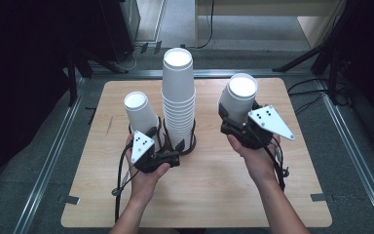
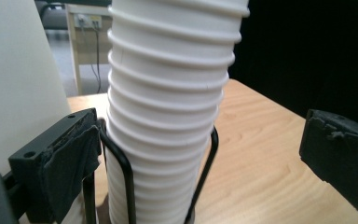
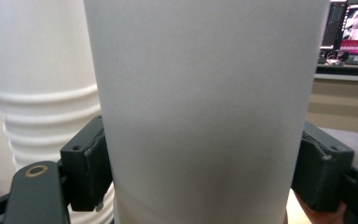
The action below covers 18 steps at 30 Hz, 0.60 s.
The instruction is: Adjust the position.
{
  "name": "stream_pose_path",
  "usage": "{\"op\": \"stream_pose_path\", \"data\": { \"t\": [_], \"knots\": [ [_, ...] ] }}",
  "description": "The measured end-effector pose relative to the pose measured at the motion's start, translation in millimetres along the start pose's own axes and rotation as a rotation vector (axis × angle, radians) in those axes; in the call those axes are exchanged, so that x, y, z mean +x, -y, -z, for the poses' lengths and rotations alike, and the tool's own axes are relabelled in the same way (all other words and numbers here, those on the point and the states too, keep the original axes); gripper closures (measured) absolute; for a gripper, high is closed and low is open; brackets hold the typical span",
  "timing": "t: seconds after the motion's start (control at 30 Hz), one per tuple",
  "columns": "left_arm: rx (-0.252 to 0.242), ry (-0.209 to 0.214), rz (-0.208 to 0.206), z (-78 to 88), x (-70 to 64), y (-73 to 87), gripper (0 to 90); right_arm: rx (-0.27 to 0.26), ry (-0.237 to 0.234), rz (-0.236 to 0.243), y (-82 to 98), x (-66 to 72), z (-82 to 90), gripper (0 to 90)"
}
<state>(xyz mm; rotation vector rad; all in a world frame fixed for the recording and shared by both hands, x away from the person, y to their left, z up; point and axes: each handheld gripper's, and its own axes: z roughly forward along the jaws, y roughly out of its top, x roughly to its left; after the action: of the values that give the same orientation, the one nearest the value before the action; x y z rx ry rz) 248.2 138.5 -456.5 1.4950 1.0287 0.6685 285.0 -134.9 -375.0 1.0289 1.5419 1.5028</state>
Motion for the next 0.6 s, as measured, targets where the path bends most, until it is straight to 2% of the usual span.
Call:
{"op": "stream_pose_path", "data": {
  "t": [0.1, 0.27, 0.43, 0.53, 0.6],
  "knots": [
    [0.022, 0.014, -0.009, 4.2, 0.2, 6.4, 0.0, 0.009, -0.004, 0.000, 13.6, 0.2, 3.2, 19.1],
    [0.049, 0.034, 0.000, 8.0, 2.7, 13.7, 0.0, 0.036, 0.002, 0.010, 37.3, -0.7, 8.7, 19.1],
    [0.067, 0.047, -0.014, 10.7, 0.7, 16.6, 0.0, 0.059, 0.029, 0.086, 60.0, -0.6, 14.9, 19.1],
    [0.075, 0.056, -0.009, 12.8, 0.1, 18.2, 0.0, 0.075, 0.033, 0.109, 71.6, -0.7, 18.5, 19.0],
    [0.081, 0.062, -0.020, 14.3, 0.1, 19.1, 0.0, 0.084, 0.037, 0.130, 78.9, 0.1, 20.7, 19.0]
  ]
}}
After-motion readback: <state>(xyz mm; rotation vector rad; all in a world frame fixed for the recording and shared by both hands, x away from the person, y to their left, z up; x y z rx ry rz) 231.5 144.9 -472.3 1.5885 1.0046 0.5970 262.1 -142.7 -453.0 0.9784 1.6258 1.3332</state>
